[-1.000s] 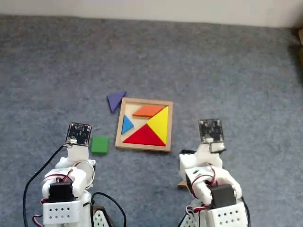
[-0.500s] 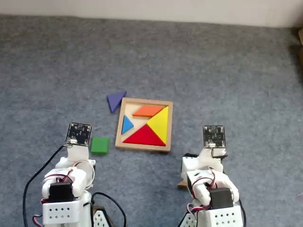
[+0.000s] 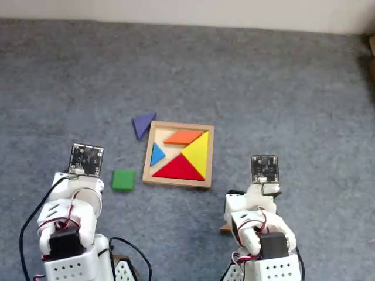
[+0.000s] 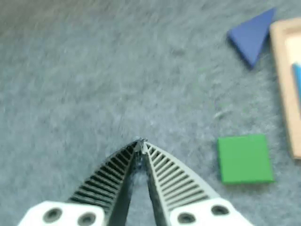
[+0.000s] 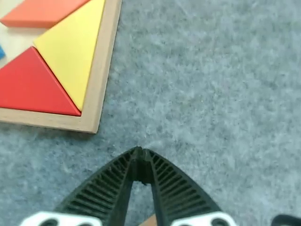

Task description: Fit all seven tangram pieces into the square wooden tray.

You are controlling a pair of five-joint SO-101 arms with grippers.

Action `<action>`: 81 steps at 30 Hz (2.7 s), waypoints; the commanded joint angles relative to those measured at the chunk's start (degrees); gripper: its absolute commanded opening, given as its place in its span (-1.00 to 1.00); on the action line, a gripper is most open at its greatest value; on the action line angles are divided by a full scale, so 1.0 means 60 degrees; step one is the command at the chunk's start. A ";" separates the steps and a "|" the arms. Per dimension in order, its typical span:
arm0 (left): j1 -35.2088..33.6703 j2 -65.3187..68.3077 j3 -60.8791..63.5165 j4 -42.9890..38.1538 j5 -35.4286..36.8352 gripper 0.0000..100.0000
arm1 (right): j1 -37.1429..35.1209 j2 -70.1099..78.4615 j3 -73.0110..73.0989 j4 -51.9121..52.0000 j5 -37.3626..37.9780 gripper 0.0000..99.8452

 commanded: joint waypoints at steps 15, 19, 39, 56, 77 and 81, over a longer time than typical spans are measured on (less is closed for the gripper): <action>0.0945 0.1971 -0.3099 0.2403 -0.0088 -0.44 | 0.0110 -0.0051 0.1165 0.0022 0.0073 -0.99; 0.0945 0.5165 -0.4168 0.2374 -0.0132 -0.39 | 0.0110 -0.0051 0.1165 0.0022 0.0073 -0.99; 0.1370 1.6022 -0.7685 -0.0308 0.0513 -0.35 | 0.0110 -0.0051 0.1165 0.0037 0.0073 -0.99; 0.2044 1.7648 -0.8447 -0.0293 0.0777 -0.70 | 0.0125 -0.0051 0.1165 0.0051 0.0073 -0.99; 0.3641 1.4894 -0.9326 0.0718 0.0454 -0.70 | 0.0125 -0.0051 0.1165 0.0051 0.0073 -0.99; 0.4242 1.5626 -1.0234 0.0718 0.0454 -0.69 | 0.0125 -0.0051 0.1165 0.0051 0.0073 -0.99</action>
